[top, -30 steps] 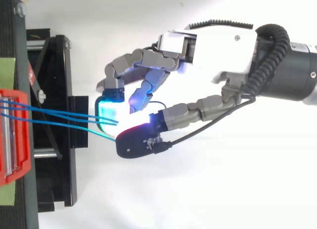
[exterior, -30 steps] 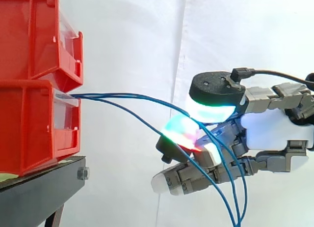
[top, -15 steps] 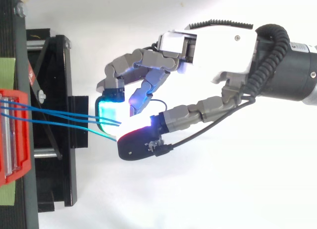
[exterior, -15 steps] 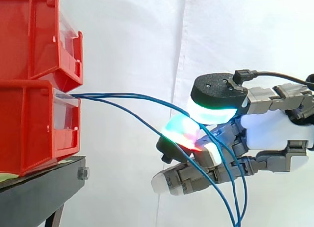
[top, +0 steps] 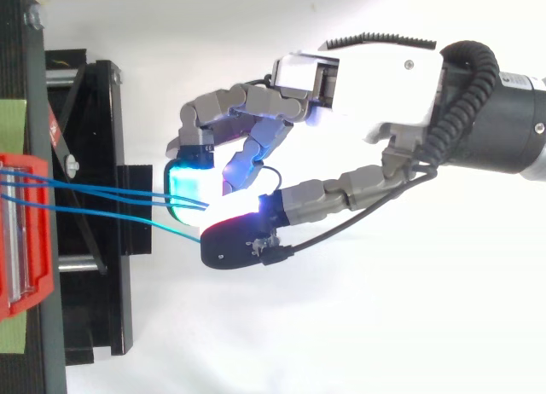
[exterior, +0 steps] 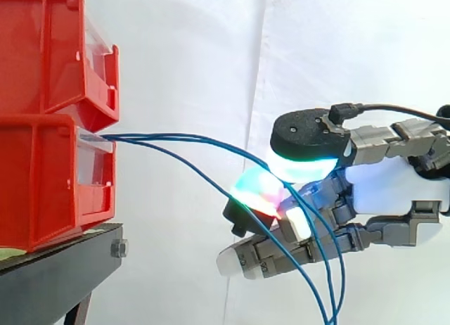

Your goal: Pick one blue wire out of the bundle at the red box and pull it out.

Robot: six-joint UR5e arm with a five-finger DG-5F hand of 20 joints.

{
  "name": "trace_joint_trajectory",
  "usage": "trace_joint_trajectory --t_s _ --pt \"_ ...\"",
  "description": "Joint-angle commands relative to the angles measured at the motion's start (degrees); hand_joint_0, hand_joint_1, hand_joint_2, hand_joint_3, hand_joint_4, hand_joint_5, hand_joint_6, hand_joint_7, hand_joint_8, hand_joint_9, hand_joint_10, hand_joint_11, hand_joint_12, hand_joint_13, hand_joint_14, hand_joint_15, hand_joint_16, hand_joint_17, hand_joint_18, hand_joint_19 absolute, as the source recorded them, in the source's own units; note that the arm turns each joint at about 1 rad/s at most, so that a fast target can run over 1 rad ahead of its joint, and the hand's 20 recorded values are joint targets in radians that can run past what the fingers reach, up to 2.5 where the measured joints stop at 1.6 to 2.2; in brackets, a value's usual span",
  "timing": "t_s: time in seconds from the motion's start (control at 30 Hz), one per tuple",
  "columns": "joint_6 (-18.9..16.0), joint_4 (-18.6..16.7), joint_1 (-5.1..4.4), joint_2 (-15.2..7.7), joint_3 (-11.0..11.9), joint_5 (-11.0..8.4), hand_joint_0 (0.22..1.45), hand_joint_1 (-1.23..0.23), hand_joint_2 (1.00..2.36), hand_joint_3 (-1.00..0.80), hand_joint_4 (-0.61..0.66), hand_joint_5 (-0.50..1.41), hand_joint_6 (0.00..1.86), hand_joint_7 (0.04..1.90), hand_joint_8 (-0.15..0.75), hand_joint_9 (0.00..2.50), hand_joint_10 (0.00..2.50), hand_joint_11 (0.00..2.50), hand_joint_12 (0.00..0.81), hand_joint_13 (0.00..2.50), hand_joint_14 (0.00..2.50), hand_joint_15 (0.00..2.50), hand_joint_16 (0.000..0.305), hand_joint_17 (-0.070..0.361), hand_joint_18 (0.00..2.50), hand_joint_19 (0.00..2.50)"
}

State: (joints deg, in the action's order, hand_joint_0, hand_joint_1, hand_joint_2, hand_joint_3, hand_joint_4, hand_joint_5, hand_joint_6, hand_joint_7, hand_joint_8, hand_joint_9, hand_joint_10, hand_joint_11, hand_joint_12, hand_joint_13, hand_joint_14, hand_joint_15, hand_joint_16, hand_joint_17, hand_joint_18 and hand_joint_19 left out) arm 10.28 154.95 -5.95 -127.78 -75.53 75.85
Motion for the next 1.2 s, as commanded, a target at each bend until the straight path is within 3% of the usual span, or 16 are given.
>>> trace_joint_trajectory --t_s 0.0,0.17,0.3,0.37,0.47,0.7,0.83,0.97,1.17 --pt "0.0 0.0 0.06 0.0 0.0 0.00 0.59 -0.78 1.01 0.01 0.48 -0.06 0.56 1.52 0.318 0.95 0.02 0.65 0.445 0.31 0.00 0.08 0.077 0.173 0.28 0.18" --pt "0.0 -0.1 0.06 0.0 0.0 0.00 0.62 -0.84 1.01 -0.07 0.46 -0.10 0.62 1.41 0.299 0.89 0.02 0.72 0.418 0.28 0.00 0.08 0.070 0.157 0.24 0.17" --pt "0.0 -0.1 0.15 0.0 0.0 0.00 0.61 -0.85 1.01 -0.05 0.53 -0.07 0.57 1.49 0.297 0.94 0.02 0.63 0.430 0.30 0.00 0.07 0.073 0.164 0.26 0.18" --pt "0.0 -0.1 0.06 0.1 0.0 0.00 0.61 -0.78 1.01 -0.04 0.55 -0.05 0.50 1.56 0.293 0.96 0.02 0.60 0.433 0.31 0.00 0.07 0.075 0.169 0.27 0.18" --pt "0.0 -0.1 0.15 0.0 0.0 0.00 0.62 -0.68 1.01 -0.06 0.52 -0.04 0.50 1.44 0.278 0.97 0.02 0.55 0.420 0.31 0.00 0.07 0.073 0.165 0.25 0.21" --pt "0.0 -0.1 0.06 0.1 0.0 0.00 0.62 -0.62 1.01 -0.08 0.47 -0.04 0.50 1.46 0.278 0.99 0.02 0.58 0.407 0.30 0.00 0.08 0.070 0.158 0.23 0.22" --pt "0.0 0.0 0.15 0.0 -0.1 0.00 0.62 -0.64 1.02 -0.09 0.42 -0.05 0.50 1.57 0.278 0.94 0.02 0.67 0.397 0.28 0.00 0.09 0.066 0.149 0.21 0.20" --pt "0.1 0.0 0.23 0.0 0.0 0.00 0.58 -0.78 1.02 -0.11 0.41 -0.09 0.59 1.47 0.277 0.89 0.02 0.74 0.389 0.25 0.00 0.09 0.063 0.143 0.18 0.20" --pt "0.0 0.0 0.23 0.0 0.0 0.00 0.59 -0.86 1.02 -0.19 0.41 -0.12 0.68 1.32 0.277 0.88 0.03 0.75 0.389 0.25 0.00 0.08 0.064 0.144 0.19 0.18"
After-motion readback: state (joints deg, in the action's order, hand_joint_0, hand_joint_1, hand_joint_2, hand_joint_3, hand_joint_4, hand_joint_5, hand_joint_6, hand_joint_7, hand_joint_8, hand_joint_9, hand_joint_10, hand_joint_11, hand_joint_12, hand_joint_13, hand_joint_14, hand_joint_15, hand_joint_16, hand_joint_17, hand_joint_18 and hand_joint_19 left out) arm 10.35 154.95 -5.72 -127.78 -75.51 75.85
